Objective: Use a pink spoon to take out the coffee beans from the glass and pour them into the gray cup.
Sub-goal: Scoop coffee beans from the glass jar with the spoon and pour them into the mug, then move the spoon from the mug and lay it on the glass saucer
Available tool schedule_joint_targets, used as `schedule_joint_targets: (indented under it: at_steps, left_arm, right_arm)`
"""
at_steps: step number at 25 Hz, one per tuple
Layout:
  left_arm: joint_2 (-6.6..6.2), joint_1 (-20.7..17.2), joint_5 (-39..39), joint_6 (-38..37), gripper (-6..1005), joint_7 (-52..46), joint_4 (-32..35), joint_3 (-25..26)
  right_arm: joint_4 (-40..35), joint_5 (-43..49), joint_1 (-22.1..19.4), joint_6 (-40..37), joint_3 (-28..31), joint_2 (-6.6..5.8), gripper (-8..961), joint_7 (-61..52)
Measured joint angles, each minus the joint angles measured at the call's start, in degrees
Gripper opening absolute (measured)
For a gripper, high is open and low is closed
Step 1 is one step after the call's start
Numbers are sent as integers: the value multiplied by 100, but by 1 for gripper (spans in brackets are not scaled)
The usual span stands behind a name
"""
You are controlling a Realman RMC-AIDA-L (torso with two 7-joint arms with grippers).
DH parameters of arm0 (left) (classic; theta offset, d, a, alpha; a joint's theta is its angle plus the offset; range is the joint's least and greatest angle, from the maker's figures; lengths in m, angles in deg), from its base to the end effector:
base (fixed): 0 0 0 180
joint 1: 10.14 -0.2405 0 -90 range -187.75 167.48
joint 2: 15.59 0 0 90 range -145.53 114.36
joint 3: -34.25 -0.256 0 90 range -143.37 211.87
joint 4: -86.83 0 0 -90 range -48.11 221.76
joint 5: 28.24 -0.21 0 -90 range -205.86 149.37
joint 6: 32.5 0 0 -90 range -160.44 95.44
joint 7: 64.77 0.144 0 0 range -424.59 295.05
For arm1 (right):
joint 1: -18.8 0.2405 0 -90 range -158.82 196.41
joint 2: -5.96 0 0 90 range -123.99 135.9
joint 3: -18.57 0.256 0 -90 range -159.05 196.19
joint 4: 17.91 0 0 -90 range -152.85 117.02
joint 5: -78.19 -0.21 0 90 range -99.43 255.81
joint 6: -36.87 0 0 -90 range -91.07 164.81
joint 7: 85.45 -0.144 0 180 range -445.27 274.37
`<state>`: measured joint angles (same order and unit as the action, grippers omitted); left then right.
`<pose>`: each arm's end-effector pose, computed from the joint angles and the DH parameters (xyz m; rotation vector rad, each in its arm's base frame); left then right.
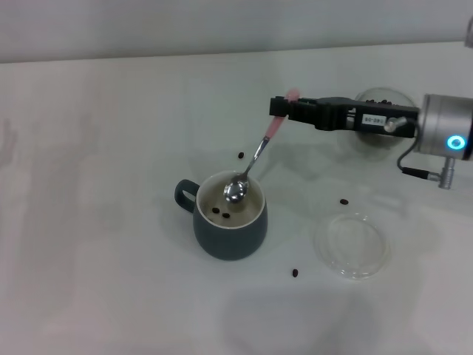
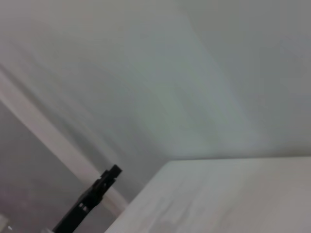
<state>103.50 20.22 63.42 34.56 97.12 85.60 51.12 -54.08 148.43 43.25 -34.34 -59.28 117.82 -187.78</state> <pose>-0.3447 0.3496 0.0187 -1.4061 -0.6772 -0.7613 0.2516 0.3465 -0.0013 -2.4454 1.2248 0.9816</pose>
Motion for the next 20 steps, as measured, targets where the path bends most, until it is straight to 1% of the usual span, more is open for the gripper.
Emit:
schedule_joint_targets:
  at_steps: [2, 5, 7, 11, 12, 14, 15, 16, 18, 20]
  left_arm:
    - [1, -4, 0, 0, 804, 0, 0, 0]
    - [7, -7, 0, 3, 805, 0, -1, 0]
    - [9, -12, 0, 15, 805, 0, -3, 0]
    - [9, -13, 0, 25, 805, 0, -16, 0]
    - [10, -12, 0, 28, 805, 0, -21, 0]
    - [10, -12, 0, 30, 805, 0, -31, 0]
    - [10, -1, 0, 25, 805, 0, -36, 0]
    - [10, -1, 0, 25, 804, 0, -36, 0]
    - [10, 12, 0, 5, 804, 0, -35, 0]
    - [10, 17, 0, 0, 804, 0, -26, 0]
  right_arm:
    - [-77, -6, -115, -120, 150, 16, 151, 133]
    - [-81, -9, -287, -486, 649, 52, 151, 218]
    - [-31, -14, -399, -868, 1055, 51, 151, 217]
    - [114, -16, -657, -1726, 1837, -21, 150, 201]
    - [249, -6, -706, -1921, 2025, -67, 150, 185]
    - [611, 25, -778, -2139, 2317, -206, 150, 66]
    - [797, 41, -798, -2174, 2376, -291, 150, -8]
    - [1032, 63, -824, -2190, 2394, -404, 150, -80]
    - [1245, 199, -861, -2191, 2344, -552, 150, -62]
    - [1289, 509, -918, -2157, 2318, -604, 150, 80]
